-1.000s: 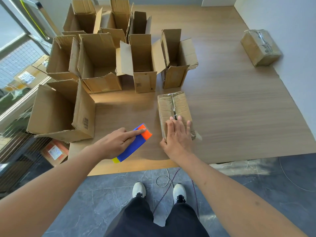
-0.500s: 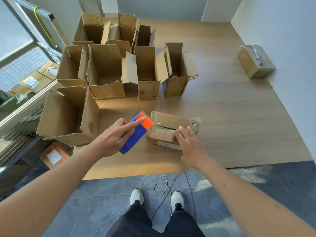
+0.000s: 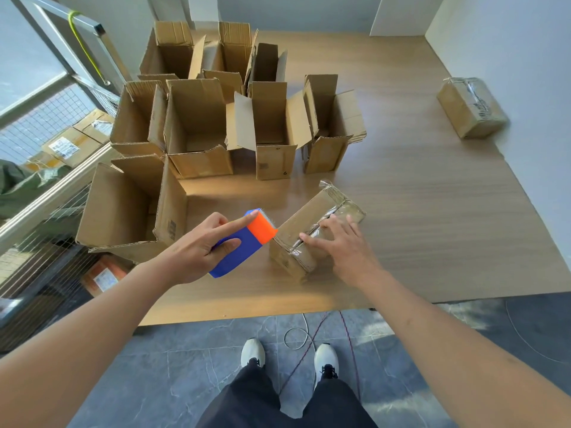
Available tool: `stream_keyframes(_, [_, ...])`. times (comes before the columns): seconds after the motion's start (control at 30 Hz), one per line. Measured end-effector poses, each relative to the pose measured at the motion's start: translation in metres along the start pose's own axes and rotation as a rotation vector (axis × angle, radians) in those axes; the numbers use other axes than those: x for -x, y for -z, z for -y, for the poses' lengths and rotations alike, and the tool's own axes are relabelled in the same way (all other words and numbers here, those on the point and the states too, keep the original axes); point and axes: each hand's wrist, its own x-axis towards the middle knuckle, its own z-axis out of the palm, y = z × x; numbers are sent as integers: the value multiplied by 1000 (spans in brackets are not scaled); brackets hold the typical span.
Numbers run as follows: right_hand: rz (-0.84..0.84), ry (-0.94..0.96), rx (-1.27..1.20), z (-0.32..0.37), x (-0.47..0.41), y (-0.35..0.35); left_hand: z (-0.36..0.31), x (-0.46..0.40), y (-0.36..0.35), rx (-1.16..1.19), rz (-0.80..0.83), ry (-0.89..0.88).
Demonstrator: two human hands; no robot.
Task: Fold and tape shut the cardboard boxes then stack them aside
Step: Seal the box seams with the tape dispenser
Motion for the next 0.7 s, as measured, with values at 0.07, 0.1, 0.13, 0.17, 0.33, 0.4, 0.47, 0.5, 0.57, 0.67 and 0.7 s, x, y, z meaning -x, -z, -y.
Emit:
stream_keyframes(0.07, [44, -68, -110, 3, -3, 5, -1, 3, 2, 13, -3, 12])
stream_keyframes(0.1, [64, -98, -151, 8, -4, 5, -2, 4, 2, 18, -9, 9])
stream_keyframes(0.13, [87, -120, -170, 15, -5, 5, -3, 5, 3, 18, -15, 3])
stream_keyframes(0.17, [113, -143, -177, 23, -6, 4, -4, 5, 3, 13, -18, -4])
stream_keyframes(0.33, [122, -145, -121, 44, -5, 3, -9, 6, 5, 12, 6, -25])
stream_keyframes(0.4, [160, -108, -153, 37, -3, 9, -11, 7, 6, 2, 20, -41])
stream_keyframes(0.47, [211, -56, -146, 26, -1, 14, -13, 7, 6, -7, 42, -47])
stream_keyframes(0.5, [232, -39, -139, 21, -1, 17, -14, 7, 6, -11, 57, -54])
stream_keyframes(0.57, [274, -20, -128, 9, -2, 20, -18, 7, 5, -29, 90, -76])
stream_keyframes(0.67, [297, 24, -71, -7, -3, 24, -22, 5, 3, -80, 142, -102])
stream_keyframes(0.7, [294, 27, -65, -11, -3, 25, -24, 5, 2, -96, 154, -111])
